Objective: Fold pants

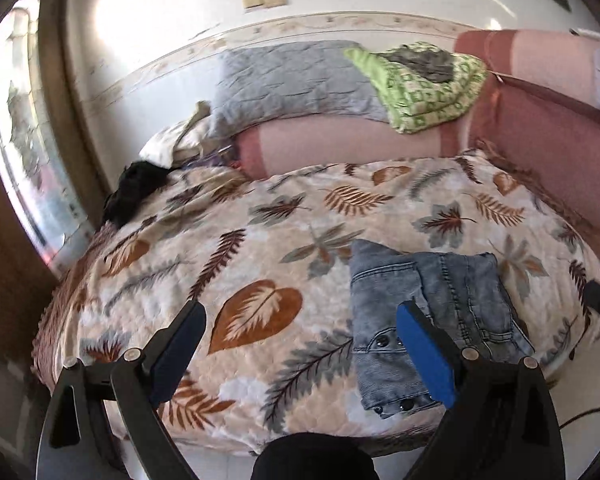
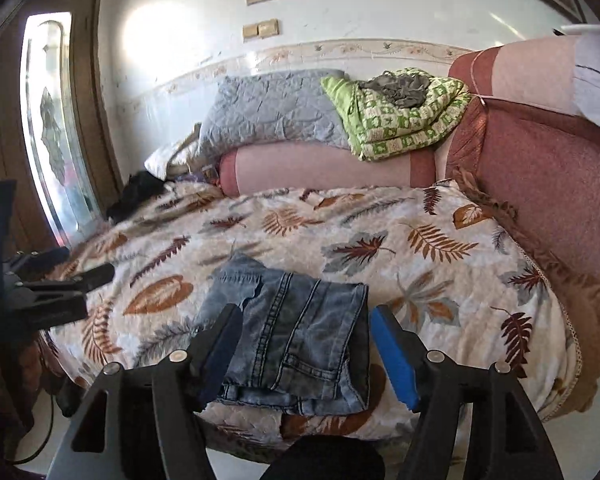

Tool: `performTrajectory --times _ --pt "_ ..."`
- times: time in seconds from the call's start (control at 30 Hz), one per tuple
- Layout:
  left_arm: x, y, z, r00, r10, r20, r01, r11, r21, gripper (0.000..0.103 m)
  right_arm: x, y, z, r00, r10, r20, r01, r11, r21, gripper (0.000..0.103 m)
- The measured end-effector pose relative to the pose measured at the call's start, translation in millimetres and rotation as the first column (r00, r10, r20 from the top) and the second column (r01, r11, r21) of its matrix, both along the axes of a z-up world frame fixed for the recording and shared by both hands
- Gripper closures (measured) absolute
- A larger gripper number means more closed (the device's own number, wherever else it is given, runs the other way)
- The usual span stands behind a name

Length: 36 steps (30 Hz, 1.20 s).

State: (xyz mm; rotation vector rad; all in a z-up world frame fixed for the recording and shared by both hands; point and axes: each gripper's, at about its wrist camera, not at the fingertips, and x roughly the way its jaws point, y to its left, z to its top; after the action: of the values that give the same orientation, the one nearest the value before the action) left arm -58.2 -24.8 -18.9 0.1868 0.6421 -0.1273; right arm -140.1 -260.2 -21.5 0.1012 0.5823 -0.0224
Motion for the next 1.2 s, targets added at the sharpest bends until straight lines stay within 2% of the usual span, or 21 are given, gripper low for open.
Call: performTrajectory --times 0.17,0.3,0.4,0.47,0.7,1.2 --pt "-6.4 10.1 2.3 0.998 0.058 0.034 -0.057 0.998 -0.027 0.007 12.1 16.4 -4.8 1.000 0.011 -0.027 -0.011 1.000 0.011 0.033" --pt "-7.7 7.0 1.2 0.998 0.061 0.018 -0.061 0.998 0.010 0.007 18.0 29.9 -6.0 0.998 0.057 -0.029 -0.056 0.998 0.037 0.032" --pt "-10.4 3.3 1.1 0.997 0.063 0.036 -0.065 0.997 0.051 0.007 17.3 44.3 -6.5 0.996 0.092 -0.022 -0.092 0.996 0.014 0.032" --pt "-10.7 3.7 2.0 0.997 0.062 0.035 -0.063 0.997 0.049 0.007 17.1 50.4 -6.3 0.994 0.108 -0.019 -0.108 0.994 -0.008 0.032" --pt "-7.7 5.0 -2.8 0.998 0.062 0.007 -0.062 0.997 0.041 0.007 18.0 54.4 -6.4 0.993 0.114 -0.018 -0.114 0.993 -0.025 0.032" --pt "7.5 1.9 -32.7 0.993 0.048 -0.106 -0.041 0.997 0.069 0.007 35.2 33.8 -34.6 0.990 0.074 -0.119 -0.071 0.997 0.033 0.032"
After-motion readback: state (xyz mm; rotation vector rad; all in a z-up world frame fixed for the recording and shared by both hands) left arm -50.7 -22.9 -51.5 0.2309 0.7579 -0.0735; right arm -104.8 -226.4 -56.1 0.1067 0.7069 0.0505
